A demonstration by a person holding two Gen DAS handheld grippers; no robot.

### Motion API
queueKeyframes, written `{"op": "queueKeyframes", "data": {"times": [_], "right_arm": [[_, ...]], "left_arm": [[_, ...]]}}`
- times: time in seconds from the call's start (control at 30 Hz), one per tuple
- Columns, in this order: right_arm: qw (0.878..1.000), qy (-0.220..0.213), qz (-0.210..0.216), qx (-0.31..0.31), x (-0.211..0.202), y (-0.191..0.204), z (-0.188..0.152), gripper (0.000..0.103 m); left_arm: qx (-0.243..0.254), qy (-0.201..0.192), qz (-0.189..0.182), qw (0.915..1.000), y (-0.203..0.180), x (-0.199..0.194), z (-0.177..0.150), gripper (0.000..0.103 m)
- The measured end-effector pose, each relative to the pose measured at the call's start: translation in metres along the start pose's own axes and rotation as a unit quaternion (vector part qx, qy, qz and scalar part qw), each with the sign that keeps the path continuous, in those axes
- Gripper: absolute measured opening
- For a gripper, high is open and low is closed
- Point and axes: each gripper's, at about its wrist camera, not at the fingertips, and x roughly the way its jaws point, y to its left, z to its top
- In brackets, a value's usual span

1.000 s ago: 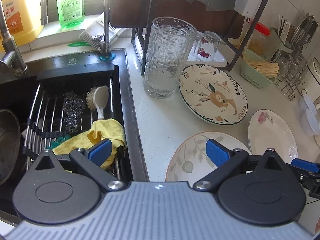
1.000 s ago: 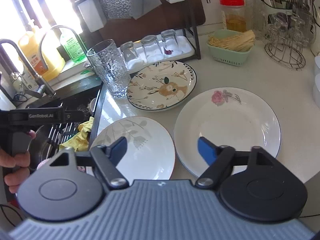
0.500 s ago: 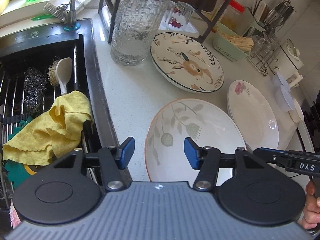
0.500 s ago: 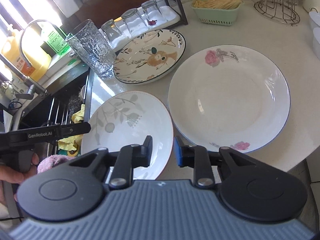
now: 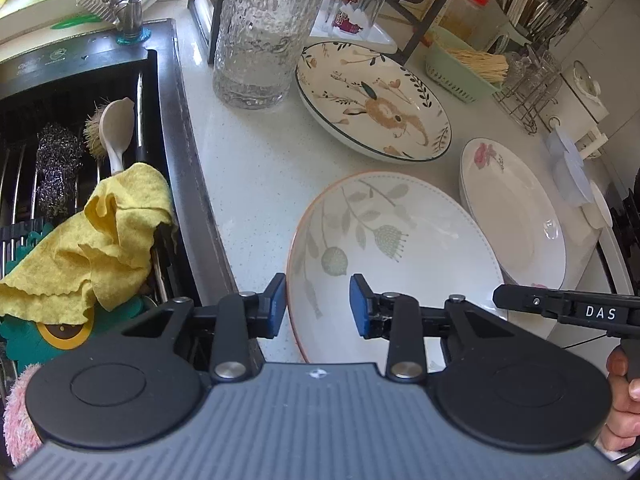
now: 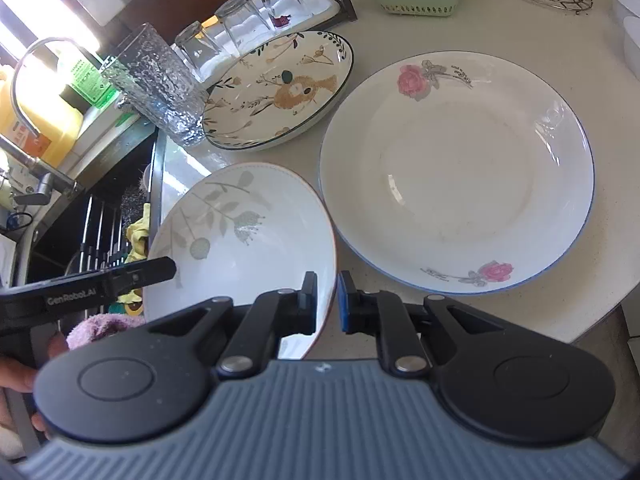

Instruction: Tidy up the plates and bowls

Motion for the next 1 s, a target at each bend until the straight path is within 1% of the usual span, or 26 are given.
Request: {"op": "queueKeyframes", "data": {"times": [0.07,0.17,0.3,0.4,0.5,0.57,0.7,0.83,0.93,1.0], "right_arm": [[1.000,0.001,0.002,0.001,0.003,-0.001,0.000,0.013],[1.000,0.007,0.007,0.002,0.009,-0.002,-0.002,0.014],[1.000,0.009,-0.002,-0.020,0.013,0.007,-0.003,0.015],[1.000,0.012,0.006,-0.022,0.010,0.007,-0.003,0.015],[0.999,0.011,0.020,-0.026,0.002,0.005,-0.001,0.015],[0.999,0.015,0.030,-0.020,-0.004,0.003,-0.002,0.015],[0.999,-0.003,0.034,-0.013,-0.022,0.000,0.006,0.015],[0.999,-0.022,0.039,-0.016,-0.040,-0.005,0.013,0.015],[0.998,-0.037,0.050,0.002,-0.050,-0.020,0.015,0.015],[0.997,-0.047,0.055,0.011,-0.054,-0.031,0.017,0.015]], "left_arm": [[0.000,-0.005,0.000,1.0000,0.000,0.001,-0.001,0.037],[-0.019,-0.013,-0.005,0.9997,0.003,-0.002,-0.002,0.036],[-0.015,-0.018,0.007,0.9997,0.000,-0.008,-0.002,0.036],[-0.023,-0.029,-0.005,0.9993,-0.001,-0.018,0.001,0.036],[-0.043,-0.030,-0.002,0.9986,-0.003,-0.024,0.008,0.036],[-0.042,-0.036,-0.004,0.9985,-0.009,-0.030,0.012,0.036],[-0.036,-0.035,-0.006,0.9987,-0.024,-0.039,0.022,0.036],[-0.051,-0.045,-0.029,0.9972,-0.034,-0.045,0.030,0.036],[-0.050,-0.056,-0.041,0.9963,-0.050,-0.044,0.033,0.036],[-0.050,-0.057,-0.040,0.9963,-0.063,-0.041,0.036,0.036]]}}
